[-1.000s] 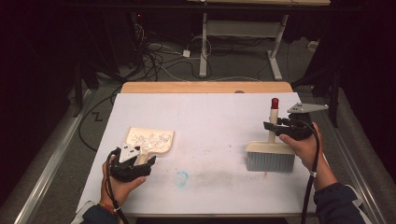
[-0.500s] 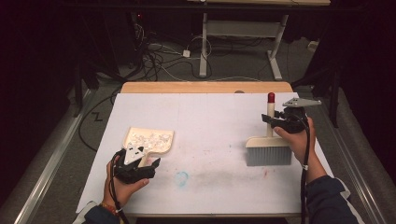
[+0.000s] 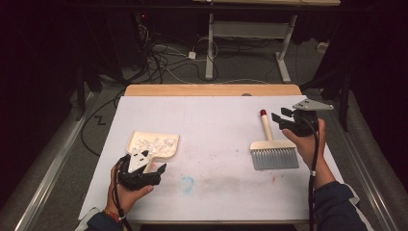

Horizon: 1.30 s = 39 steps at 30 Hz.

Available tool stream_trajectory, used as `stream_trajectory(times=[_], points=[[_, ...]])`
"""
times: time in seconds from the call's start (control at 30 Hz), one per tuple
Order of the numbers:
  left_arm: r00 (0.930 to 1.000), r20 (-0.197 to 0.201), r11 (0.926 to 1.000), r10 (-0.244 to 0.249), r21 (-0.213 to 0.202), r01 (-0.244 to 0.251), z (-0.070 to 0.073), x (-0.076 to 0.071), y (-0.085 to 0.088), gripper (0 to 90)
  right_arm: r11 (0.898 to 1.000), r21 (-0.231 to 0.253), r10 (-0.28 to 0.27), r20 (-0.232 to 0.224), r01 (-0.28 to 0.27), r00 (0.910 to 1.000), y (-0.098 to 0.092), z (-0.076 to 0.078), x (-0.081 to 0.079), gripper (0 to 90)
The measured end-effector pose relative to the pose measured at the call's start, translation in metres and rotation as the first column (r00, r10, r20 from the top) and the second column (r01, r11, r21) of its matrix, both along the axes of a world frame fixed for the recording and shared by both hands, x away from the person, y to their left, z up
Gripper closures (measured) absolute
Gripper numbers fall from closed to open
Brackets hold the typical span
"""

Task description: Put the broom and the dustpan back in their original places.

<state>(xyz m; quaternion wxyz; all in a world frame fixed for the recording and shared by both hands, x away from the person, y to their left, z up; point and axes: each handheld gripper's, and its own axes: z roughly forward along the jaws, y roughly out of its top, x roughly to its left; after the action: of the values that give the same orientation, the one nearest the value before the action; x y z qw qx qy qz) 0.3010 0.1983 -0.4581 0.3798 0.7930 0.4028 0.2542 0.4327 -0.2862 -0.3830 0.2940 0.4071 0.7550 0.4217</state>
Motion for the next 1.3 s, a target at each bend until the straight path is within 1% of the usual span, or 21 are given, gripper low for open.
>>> stream_trajectory(times=[0.03,0.1,0.17,0.2,0.23,0.27,0.33,0.43,0.47,0.53,0.6,0.63,0.7,0.73,0.8,0.83,0.9,1.1,1.13,1.2,1.3], points=[[1.0,0.002,1.0,-0.004,-0.001,0.004,0.0,0.0,0.0,22.7,1.0,-0.002,-0.004,0.009,0.004,1.0,0.0,0.0,0.0,53.4],[1.0,0.007,1.0,-0.001,0.007,0.001,0.0,-0.001,0.001,22.7,1.0,0.015,0.006,0.015,-0.006,0.9999,0.0,0.001,-0.002,53.6],[0.9999,0.011,1.0,-0.001,0.004,0.001,-0.001,-0.002,0.001,22.7,1.0,0.006,0.002,0.025,-0.002,0.9997,0.001,0.001,-0.003,53.5],[0.9999,0.012,1.0,0.0,0.008,0.0,-0.001,-0.002,0.001,22.7,1.0,0.009,-0.002,0.037,0.002,0.9993,0.001,0.001,-0.004,52.6],[0.9999,0.014,0.9998,-0.005,0.017,0.004,-0.001,-0.003,0.002,21.9,1.0,0.015,-0.01,0.04,0.01,0.9992,0.001,0.0,-0.004,51.0],[0.9998,0.02,0.9999,-0.007,0.008,0.007,-0.001,-0.005,0.004,20.6,1.0,0.018,-0.017,0.04,0.016,0.999,0.001,0.0,-0.005,50.1],[0.9997,0.024,1.0,0.0,0.008,-0.001,-0.001,-0.006,0.006,20.6,1.0,0.027,-0.003,0.04,0.002,0.9992,0.001,-0.001,-0.005,47.5],[0.9996,0.03,1.0,-0.001,0.005,0.001,-0.002,-0.007,0.006,20.6,1.0,0.03,-0.002,0.05,0.0,0.9987,0.002,0.0,-0.007,44.2],[0.9995,0.031,0.9999,0.0,0.011,0.0,-0.002,-0.007,0.006,20.5,0.999,0.032,0.005,0.062,-0.007,0.998,0.002,0.001,-0.007,41.7],[0.9993,0.034,0.9998,-0.015,0.012,0.014,-0.003,-0.008,0.004,20.0,0.999,0.032,-0.001,0.076,-0.002,0.9971,0.003,0.002,-0.009,37.3],[0.999,0.039,0.9994,-0.025,0.023,0.024,-0.004,-0.009,0.002,19.5,0.999,0.025,-0.039,0.108,0.037,0.9934,0.006,0.003,-0.011,33.1],[0.9987,0.041,0.9992,-0.029,0.028,0.028,-0.004,-0.009,0.001,19.4,0.999,0.032,-0.038,0.114,0.035,0.9928,0.006,0.004,-0.012,32.2],[0.9986,0.043,0.9991,-0.029,0.033,0.028,-0.005,-0.01,0.0,18.7,0.999,0.038,-0.04,0.123,0.036,0.9916,0.007,0.004,-0.013,26.7],[0.9986,0.043,0.999,-0.031,0.033,0.029,-0.005,-0.01,0.0,18.7,0.997,0.04,-0.067,0.126,0.063,0.9897,0.008,0.005,-0.014,21.7],[0.9986,0.042,0.9989,-0.031,0.035,0.029,-0.005,-0.01,-0.001,18.7,0.995,0.03,-0.102,0.147,0.098,0.9839,0.01,0.005,-0.016,18.9],[0.9985,0.044,0.9988,-0.034,0.036,0.032,-0.005,-0.01,-0.001,18.7,0.994,0.033,-0.107,0.156,0.103,0.9819,0.01,0.005,-0.017,17.3],[0.9982,0.045,0.9986,-0.041,0.036,0.039,-0.005,-0.011,-0.002,18.7,0.994,0.043,-0.102,0.154,0.097,0.9827,0.011,0.005,-0.018,16.6],[0.9977,0.045,0.998,-0.049,0.041,0.048,-0.006,-0.011,-0.003,18.4,0.996,0.042,-0.083,0.16,0.077,0.9836,0.013,0.004,-0.019,16.2],[0.9977,0.045,0.998,-0.052,0.04,0.05,-0.006,-0.011,-0.002,18.4,0.996,0.041,-0.081,0.163,0.075,0.9833,0.013,0.004,-0.02,16.3],[0.9981,0.044,0.9977,-0.044,0.054,0.042,-0.006,-0.011,-0.003,18.4,0.997,0.037,-0.074,0.165,0.069,0.9835,0.015,0.005,-0.021,16.3],[0.9973,0.047,0.9971,-0.057,0.054,0.054,-0.006,-0.013,-0.004,18.4,0.998,0.028,-0.064,0.172,0.06,0.983,0.018,0.007,-0.024,16.5]])
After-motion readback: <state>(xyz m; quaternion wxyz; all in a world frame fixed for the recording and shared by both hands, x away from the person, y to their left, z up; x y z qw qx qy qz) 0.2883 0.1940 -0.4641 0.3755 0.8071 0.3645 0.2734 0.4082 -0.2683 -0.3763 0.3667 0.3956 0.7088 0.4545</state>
